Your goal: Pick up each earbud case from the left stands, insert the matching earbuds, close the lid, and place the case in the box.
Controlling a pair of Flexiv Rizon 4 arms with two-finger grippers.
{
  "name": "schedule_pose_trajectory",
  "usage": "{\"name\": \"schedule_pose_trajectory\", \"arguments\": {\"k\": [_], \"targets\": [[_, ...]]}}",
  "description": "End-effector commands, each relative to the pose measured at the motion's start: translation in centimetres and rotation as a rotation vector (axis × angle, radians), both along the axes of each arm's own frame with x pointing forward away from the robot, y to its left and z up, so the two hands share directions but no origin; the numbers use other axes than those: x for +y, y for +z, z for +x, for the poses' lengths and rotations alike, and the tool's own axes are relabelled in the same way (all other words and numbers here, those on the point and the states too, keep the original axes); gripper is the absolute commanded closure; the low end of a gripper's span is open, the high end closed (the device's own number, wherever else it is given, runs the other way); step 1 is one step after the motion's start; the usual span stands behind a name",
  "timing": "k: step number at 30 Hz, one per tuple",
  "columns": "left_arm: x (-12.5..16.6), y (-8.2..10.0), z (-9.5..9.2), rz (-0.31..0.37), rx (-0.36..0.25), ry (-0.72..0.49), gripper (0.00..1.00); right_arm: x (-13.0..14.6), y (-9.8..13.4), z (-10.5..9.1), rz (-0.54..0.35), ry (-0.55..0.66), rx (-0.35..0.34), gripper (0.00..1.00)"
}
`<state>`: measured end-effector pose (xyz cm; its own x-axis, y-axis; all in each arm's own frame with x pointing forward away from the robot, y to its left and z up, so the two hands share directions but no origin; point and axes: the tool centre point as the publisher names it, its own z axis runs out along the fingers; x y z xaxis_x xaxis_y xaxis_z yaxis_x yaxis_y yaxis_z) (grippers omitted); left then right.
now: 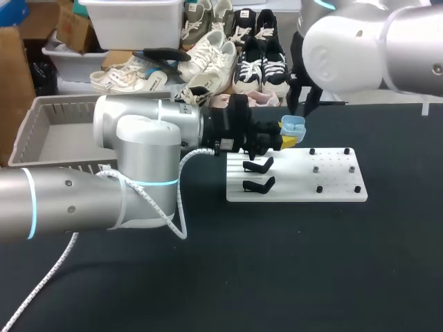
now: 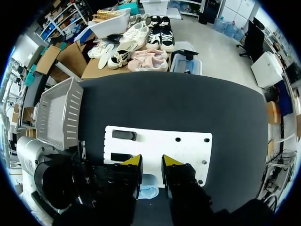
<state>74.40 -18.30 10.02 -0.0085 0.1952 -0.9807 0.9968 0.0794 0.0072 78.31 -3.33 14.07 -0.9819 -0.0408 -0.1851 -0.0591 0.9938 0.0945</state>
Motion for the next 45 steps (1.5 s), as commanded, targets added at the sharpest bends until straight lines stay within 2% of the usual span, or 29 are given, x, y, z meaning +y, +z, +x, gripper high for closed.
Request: {"name": "schedule_pose_trajectory", "arguments": {"k": [1, 11, 15, 21, 26, 30, 37, 41, 45], "targets": [[0.0, 0.0, -0.1, -0.002, -0.002, 0.004, 1.0, -1.1, 0.8, -2.8, 0.026, -0.011, -0.071, 0.76], [0.0, 0.0, -0.1, -0.002, -0.002, 0.004, 1.0, -1.1, 0.8, -3.6, 0.04, -0.022, -0.071, 0.76], [0.0, 0.0, -0.1, -0.002, -0.002, 0.004, 1.0, -1.6, 2.3, -3.9, 0.059, -0.04, -0.117, 0.75], [0.0, 0.0, -0.1, -0.002, -0.002, 0.004, 1.0, -4.4, 5.1, -5.1, 0.091, -0.13, -0.211, 0.73], [1.0, 0.4, 0.3, -0.009, -0.019, 0.016, 1.0, -7.9, 4.8, -6.4, 0.144, -0.25, -0.222, 0.71], [4.9, 1.9, 1.6, 0.013, -0.072, 0.111, 1.0, -10.1, 2.6, -7.4, 0.172, -0.332, -0.166, 0.72], [14.8, 5.3, 3.2, 0.089, -0.146, 0.294, 1.0, -11.9, -0.7, -8.9, 0.159, -0.426, -0.07, 0.72], [20.7, 5.9, 4.2, 0.158, -0.159, 0.39, 1.0, -12.0, -1.5, -9.2, 0.158, -0.46, -0.042, 0.72], [25.8, 5.5, 5.2, 0.208, -0.147, 0.475, 1.0, -11.7, -1.8, -9.3, 0.154, -0.484, -0.028, 0.73]]}}
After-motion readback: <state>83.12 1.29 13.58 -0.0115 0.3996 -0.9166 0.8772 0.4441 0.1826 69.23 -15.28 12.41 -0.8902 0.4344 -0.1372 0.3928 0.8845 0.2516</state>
